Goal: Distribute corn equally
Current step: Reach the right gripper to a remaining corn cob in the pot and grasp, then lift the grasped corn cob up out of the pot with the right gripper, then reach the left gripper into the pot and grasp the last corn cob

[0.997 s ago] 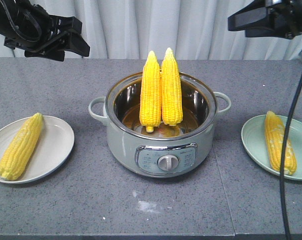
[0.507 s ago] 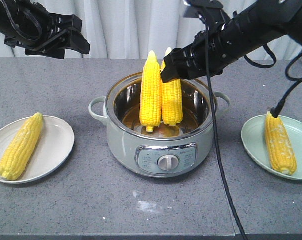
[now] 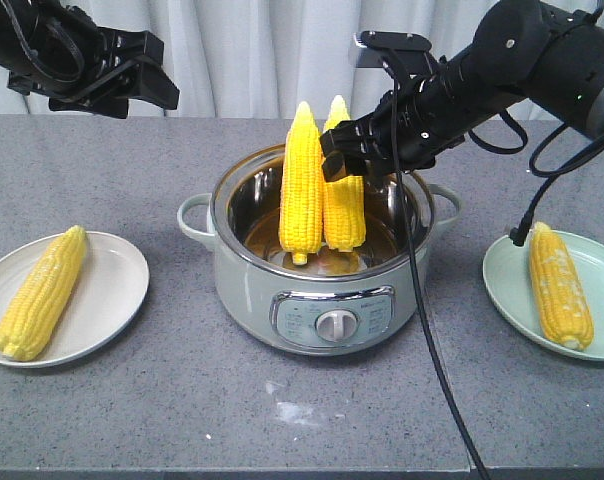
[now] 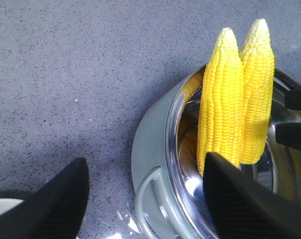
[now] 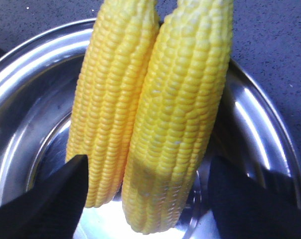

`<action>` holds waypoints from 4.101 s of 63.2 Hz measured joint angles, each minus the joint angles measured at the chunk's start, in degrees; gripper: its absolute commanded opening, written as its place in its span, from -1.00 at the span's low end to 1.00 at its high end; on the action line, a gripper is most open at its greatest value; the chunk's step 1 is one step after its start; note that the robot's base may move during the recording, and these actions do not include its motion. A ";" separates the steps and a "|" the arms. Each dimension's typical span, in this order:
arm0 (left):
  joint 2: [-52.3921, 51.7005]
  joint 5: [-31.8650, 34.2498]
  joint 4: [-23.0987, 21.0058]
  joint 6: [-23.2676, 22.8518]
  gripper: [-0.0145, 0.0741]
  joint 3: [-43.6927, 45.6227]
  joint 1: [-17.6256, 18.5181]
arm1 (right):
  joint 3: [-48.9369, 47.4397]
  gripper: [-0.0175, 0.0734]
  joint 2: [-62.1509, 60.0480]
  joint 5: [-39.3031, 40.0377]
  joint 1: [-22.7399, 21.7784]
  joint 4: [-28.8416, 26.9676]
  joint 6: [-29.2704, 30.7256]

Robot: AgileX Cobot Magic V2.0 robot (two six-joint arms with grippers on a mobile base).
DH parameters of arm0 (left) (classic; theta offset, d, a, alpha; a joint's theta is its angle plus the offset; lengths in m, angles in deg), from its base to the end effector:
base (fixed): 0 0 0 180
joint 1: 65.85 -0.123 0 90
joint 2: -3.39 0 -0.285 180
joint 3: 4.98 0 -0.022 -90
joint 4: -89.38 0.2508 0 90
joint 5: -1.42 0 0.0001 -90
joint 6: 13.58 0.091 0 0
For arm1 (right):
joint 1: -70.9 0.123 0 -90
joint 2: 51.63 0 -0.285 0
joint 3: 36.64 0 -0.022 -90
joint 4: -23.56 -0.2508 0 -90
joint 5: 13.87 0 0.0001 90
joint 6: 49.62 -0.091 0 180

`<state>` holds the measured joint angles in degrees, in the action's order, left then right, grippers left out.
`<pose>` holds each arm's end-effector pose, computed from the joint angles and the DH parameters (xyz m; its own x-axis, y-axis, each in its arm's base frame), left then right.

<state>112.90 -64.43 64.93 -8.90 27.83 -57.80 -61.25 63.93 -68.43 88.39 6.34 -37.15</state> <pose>0.3791 -0.0883 0.4057 -0.7973 0.0173 -0.6033 0.2878 0.8896 -0.3548 0.3993 0.1489 0.3262 -0.7566 -0.2789 -0.5914 -0.4565 0.8729 0.1724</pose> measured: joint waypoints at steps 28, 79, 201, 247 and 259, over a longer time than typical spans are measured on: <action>0.00 0.00 0.95 0.12 0.41 0.00 0.00 | 0.00 0.49 0.19 0.65 0.00 1.49 -0.56; 0.00 0.00 1.12 0.30 0.41 0.00 0.00 | 0.00 0.09 4.35 0.76 0.00 0.59 -0.67; 12.04 15.46 -0.38 1.58 0.41 0.00 19.97 | 0.00 -0.63 -26.08 -1.39 0.00 29.04 -6.05; 18.03 21.03 0.55 1.59 0.29 0.00 20.47 | 0.00 -0.63 -26.08 -1.46 0.00 29.28 -6.20; 18.05 21.30 0.50 1.59 -0.20 0.00 20.47 | 0.00 -0.63 -26.08 -1.34 0.00 29.28 -6.20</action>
<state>130.95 -43.13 65.43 -7.31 27.83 -37.33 -61.25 37.85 -69.77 88.39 35.62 -43.35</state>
